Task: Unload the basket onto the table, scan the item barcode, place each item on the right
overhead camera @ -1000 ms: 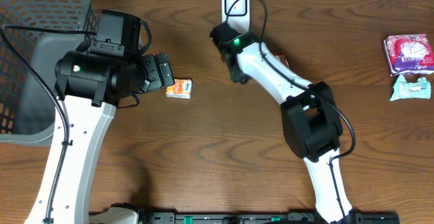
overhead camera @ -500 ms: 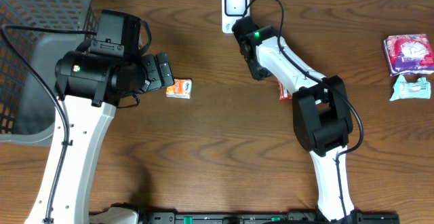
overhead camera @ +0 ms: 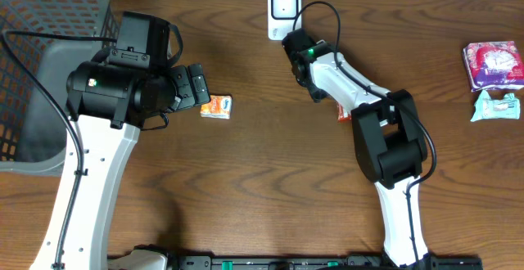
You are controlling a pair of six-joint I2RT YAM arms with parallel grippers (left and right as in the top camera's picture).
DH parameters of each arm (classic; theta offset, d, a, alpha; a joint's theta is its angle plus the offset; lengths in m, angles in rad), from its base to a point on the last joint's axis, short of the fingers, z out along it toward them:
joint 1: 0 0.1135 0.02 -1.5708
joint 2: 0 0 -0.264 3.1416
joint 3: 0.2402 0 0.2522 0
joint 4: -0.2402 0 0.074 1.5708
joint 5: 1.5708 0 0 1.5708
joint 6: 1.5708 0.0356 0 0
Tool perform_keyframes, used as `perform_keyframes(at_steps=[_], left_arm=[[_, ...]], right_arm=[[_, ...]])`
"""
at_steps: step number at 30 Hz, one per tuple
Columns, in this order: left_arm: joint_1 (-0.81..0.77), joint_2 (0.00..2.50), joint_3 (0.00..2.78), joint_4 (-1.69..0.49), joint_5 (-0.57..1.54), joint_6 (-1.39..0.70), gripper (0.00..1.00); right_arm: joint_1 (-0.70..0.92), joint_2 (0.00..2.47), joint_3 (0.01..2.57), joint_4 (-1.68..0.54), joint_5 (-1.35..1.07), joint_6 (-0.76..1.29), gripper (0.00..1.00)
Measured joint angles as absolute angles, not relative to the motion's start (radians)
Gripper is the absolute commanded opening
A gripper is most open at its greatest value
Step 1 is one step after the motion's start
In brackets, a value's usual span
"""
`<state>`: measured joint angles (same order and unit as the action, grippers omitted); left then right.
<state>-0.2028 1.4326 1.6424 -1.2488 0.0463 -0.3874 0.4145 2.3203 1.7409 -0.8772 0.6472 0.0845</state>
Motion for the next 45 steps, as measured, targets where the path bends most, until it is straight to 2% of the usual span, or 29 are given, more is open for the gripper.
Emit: perform_keyframes(at_steps=[7, 15, 22, 29, 36, 39, 45], left_arm=[[-0.203, 1.433, 1.643, -1.249, 0.046, -0.387, 0.98], [-0.203, 1.433, 1.642, -1.249, 0.046, -0.387, 0.98], [-0.203, 1.433, 1.642, -1.249, 0.046, -0.387, 0.98], [-0.203, 1.433, 1.643, -1.249, 0.046, -0.387, 0.98], [-0.203, 1.433, 1.643, -1.248, 0.046, -0.387, 0.98], [-0.203, 1.433, 1.643, -1.249, 0.046, -0.387, 0.98], [-0.203, 1.433, 1.642, -1.249, 0.046, -0.387, 0.98]], right_arm=[[0.359, 2.314, 1.713, -0.88, 0.637, 0.114, 0.24], [0.33, 2.315, 1.738, -0.971, 0.553, 0.161, 0.11], [0.305, 2.326, 1.916, -1.113, 0.27, 0.171, 0.05], [0.228, 2.327, 2.018, -1.098, -0.246, 0.17, 0.01], [0.148, 2.328, 1.892, -0.968, -0.67, 0.172, 0.07], [0.136, 2.33, 1.796, -0.906, -0.775, 0.19, 0.01], [0.08, 2.333, 1.705, -0.849, -0.857, 0.231, 0.02]])
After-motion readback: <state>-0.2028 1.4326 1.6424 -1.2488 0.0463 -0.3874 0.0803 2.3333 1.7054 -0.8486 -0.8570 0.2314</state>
